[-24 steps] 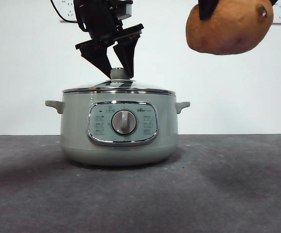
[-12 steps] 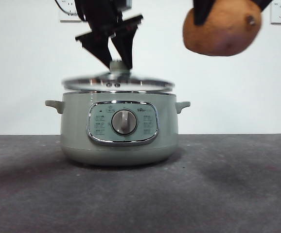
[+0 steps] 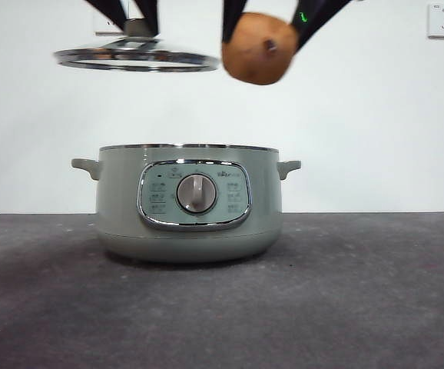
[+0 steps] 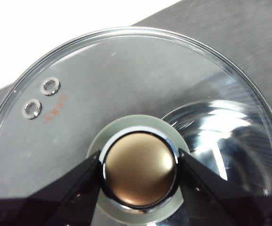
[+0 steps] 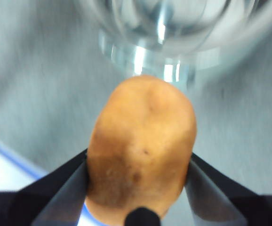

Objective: Pick up the potato,open the lid,put the potato in the pot,close the lid

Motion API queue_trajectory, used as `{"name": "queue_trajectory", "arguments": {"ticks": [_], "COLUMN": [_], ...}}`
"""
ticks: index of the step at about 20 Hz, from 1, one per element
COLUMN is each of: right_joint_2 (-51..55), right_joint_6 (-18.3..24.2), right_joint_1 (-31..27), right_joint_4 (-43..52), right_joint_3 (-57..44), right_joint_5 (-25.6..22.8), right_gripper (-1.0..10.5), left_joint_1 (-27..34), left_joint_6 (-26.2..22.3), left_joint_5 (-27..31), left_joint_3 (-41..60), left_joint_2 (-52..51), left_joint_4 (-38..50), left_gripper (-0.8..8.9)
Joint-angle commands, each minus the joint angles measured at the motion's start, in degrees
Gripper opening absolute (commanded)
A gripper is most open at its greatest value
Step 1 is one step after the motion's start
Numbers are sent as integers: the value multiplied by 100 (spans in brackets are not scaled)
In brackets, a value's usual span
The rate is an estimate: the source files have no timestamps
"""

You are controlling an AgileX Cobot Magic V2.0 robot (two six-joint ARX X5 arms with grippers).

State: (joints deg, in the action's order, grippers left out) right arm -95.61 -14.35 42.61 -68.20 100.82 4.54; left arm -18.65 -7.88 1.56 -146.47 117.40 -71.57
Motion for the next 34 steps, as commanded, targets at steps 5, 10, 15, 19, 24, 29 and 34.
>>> {"name": "queue_trajectory", "arguments": {"ticks": [5, 10, 15, 19, 24, 29, 34], "right_joint_2": [-2070, -3480, -4072, -4286, -4409, -4360, -4273], "right_joint_6": [114, 160, 219, 262, 400, 348, 470], "right_joint_1": [-304, -426, -481, -481, -481, -481, -470], "right_joint_4": [55, 103, 393, 369, 37, 87, -1023], "right_joint_3": [2389, 3713, 3812, 3810, 3807, 3823, 5010], "right_joint_5": [66, 39, 122, 127, 109, 52, -103], "right_gripper": [-3, -3, -3, -3, 4, 580, 567], "left_joint_1": [824, 1224, 1355, 1375, 1375, 1375, 1290], "left_joint_6": [-136, -133, -146, -142, -140, -140, -138], "left_joint_5": [-28, -498, -501, -501, -511, -654, -656], "left_joint_3": [-94, -94, -92, -50, -50, -50, -50], "left_joint_2": [-74, -74, -59, 44, 356, 452, 452], "left_joint_4": [-22, -15, 144, 186, 94, 46, 44], "left_gripper": [-8, -9, -9, -9, -9, -9, -9]}}
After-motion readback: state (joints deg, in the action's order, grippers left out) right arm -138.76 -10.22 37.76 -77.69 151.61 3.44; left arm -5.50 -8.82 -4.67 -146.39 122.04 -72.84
